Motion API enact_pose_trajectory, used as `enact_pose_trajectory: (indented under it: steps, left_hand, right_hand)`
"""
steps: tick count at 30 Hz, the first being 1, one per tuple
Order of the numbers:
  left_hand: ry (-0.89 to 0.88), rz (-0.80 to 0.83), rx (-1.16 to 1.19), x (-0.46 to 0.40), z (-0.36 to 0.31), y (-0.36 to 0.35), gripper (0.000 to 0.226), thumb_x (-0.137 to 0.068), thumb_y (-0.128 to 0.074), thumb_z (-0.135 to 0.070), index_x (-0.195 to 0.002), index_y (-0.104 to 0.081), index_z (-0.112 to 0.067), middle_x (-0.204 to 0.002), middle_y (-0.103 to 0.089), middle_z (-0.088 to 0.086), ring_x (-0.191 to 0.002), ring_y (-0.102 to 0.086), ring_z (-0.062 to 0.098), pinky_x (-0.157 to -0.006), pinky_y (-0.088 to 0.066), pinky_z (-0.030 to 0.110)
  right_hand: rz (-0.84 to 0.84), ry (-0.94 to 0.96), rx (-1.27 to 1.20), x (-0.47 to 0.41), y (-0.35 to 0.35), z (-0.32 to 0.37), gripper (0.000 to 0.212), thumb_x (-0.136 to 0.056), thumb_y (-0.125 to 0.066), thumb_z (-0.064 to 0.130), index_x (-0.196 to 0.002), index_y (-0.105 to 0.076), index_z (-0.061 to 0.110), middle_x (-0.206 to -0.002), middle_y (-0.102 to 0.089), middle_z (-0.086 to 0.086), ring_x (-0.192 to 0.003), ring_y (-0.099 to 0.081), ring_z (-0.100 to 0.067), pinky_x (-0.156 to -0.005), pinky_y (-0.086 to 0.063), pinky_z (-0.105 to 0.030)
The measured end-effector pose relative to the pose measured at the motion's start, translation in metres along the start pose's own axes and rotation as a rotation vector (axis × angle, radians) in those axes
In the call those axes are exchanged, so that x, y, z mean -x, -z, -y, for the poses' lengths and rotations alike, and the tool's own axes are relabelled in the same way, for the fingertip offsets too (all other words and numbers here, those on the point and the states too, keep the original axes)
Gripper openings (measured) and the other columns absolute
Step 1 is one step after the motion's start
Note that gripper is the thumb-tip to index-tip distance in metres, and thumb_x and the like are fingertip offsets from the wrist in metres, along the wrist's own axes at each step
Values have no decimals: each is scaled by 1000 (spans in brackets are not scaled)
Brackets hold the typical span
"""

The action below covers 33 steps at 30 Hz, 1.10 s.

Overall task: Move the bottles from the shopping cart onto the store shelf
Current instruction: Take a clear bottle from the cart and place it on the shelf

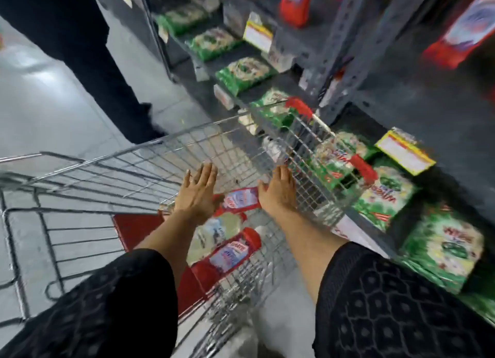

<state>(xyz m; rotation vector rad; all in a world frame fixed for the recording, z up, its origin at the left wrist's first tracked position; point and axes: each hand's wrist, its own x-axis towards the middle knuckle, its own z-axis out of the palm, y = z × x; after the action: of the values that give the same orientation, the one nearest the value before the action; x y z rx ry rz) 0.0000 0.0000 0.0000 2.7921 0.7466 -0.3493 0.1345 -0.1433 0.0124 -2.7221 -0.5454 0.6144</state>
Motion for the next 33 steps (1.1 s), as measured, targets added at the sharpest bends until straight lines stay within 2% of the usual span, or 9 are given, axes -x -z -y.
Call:
enact_pose_trajectory:
  steps: [6,8,12,15,18,21,25,27,33]
  left_hand:
    - [226,615,274,11,35,-72,86,-84,-62,-51,-148,-23,-8,-149,-38,13,-134,-40,31,-106,-35,34]
    - [258,631,303,15,42,-83,103,-70,-76,-51,-148,-23,-10,-145,-44,14,-130,-45,31,-104,-39,33]
    - [282,627,170,21,60,-105,117,-53,-85,-52,-145,-24,-15,-138,-52,10,-122,-54,28,-97,-46,34]
    - [286,609,155,16,60,-111,104,-51,-86,-50,-135,-39,-12,-125,-61,9,-112,-60,28,-90,-51,34]
    - [327,606,224,10,60,-105,91,-50,-89,-46,-125,-50,-12,-114,-65,7,-103,-61,25,-82,-51,31]
    - [362,601,334,12,61,-94,94,-50,-91,-40,-131,-48,-16,-115,-64,6,-104,-61,24,-84,-52,31]
    - [285,596,443,15,53,-64,107,-55,-91,-32,-144,-34,-18,-136,-54,7,-124,-50,26,-102,-40,31]
    - [249,571,462,13,45,-46,106,-54,-91,-30,-144,-35,-19,-135,-55,6,-124,-51,25,-102,-39,29]
    - [81,405,518,6,-7,28,103,-50,-93,-33,-137,-41,-18,-125,-59,3,-116,-55,25,-98,-45,35]
  right_hand:
    - [528,-354,-289,-10,-98,-1,53,-84,-65,28,-133,-52,12,-129,-61,-14,-111,-64,-31,-83,-58,-34]
    - [642,-486,-470,-2,-112,6,45,-89,-62,18,-131,-50,7,-130,-58,-15,-110,-64,-31,-76,-61,-34]
    - [728,-593,-716,2,-129,14,35,-97,-51,10,-131,-50,2,-116,-61,-15,-93,-60,-20,-101,-47,-39]
    - [746,-630,-841,-1,-133,13,17,-97,-51,12,-111,-59,8,-86,-59,-7,-68,-52,-13,-87,-52,-34]
    - [723,-687,-867,-2,-132,9,12,-99,-49,16,-104,-59,11,-110,-65,-15,-81,-60,-17,-72,-53,-25]
    - [741,-697,-892,-7,-133,4,41,-96,-54,28,-133,-48,13,-131,-53,-18,-115,-59,-31,-93,-55,-37]
    - [712,-719,-1058,-12,-128,-4,92,-53,-77,72,-124,-55,17,-119,-65,-17,-98,-68,-34,-68,-59,-39]
    - [603,-748,-1136,-16,-126,-13,115,-30,-84,73,-126,-54,20,-117,-66,-19,-96,-69,-36,-71,-58,-46]
    - [256,-629,-1165,5,2,2,130,-42,-77,78,-150,-23,30,-150,-36,-7,-128,-48,-36,-89,-53,-50]
